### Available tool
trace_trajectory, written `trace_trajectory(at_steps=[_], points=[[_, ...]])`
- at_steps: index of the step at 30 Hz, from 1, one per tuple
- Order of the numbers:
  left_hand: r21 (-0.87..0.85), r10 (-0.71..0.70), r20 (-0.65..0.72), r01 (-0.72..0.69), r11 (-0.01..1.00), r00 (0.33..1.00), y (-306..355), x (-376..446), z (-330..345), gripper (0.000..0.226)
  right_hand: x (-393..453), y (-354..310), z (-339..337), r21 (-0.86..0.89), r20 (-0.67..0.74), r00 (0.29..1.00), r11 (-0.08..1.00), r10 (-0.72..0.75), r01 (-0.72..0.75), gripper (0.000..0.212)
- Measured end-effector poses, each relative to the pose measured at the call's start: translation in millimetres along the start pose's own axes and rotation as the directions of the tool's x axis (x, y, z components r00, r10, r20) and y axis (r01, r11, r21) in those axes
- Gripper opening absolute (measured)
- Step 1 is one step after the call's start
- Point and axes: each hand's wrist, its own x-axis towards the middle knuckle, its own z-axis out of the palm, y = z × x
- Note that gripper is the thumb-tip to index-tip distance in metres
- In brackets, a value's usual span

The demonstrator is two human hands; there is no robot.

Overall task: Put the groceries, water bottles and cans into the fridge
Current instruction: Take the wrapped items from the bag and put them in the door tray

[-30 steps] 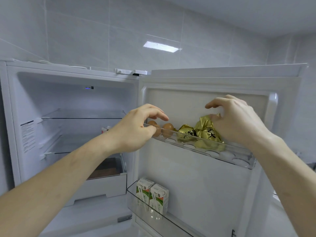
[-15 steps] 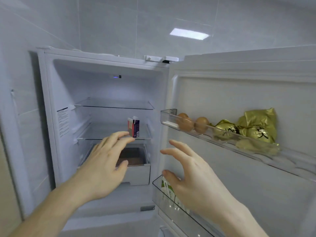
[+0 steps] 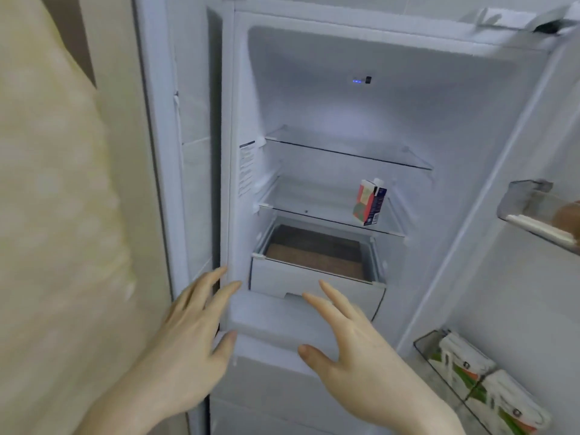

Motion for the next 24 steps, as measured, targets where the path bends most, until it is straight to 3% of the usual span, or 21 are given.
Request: trace_trajectory(at_steps=[7, 10, 13, 19, 24], points=[[0.022, -0.128, -0.007, 0.128, 0.992, 0.992, -41.7, -31.7, -6.2, 0.064, 65.3, -19.4, 38.2, 0.128, 0.172, 0.976, 0.985, -0.135, 0.113, 0.065], [-0.011, -0.141, 0.009, 0.141, 0.99, 0.99, -44.7, -12.5, 0.1, 0.062, 96.9, -12.0, 43.7, 0.165, 0.091, 0.985, 0.978, -0.146, 0.129, 0.06], [-0.061, -0.114, 0.002, 0.113, 0.992, 0.994, -35.1, 31.8, 10.7, 0.059, 119.9, 13.1, 40.1, 0.224, -0.006, 0.998, 0.973, -0.057, 0.057, 0.055], [-0.074, 0.126, 0.032, -0.123, 0.99, 0.992, 26.4, 171.5, 28.5, 0.066, 130.1, 68.5, 20.1, 0.315, -0.194, 0.974, 0.948, 0.114, -0.048, 0.053], [0.025, 0.358, -0.004, -0.358, 0.933, 0.934, 100.3, 290.2, 43.7, 0.078, 127.4, 93.7, 12.0, 0.351, -0.241, 0.949, 0.93, 0.202, -0.109, 0.052]])
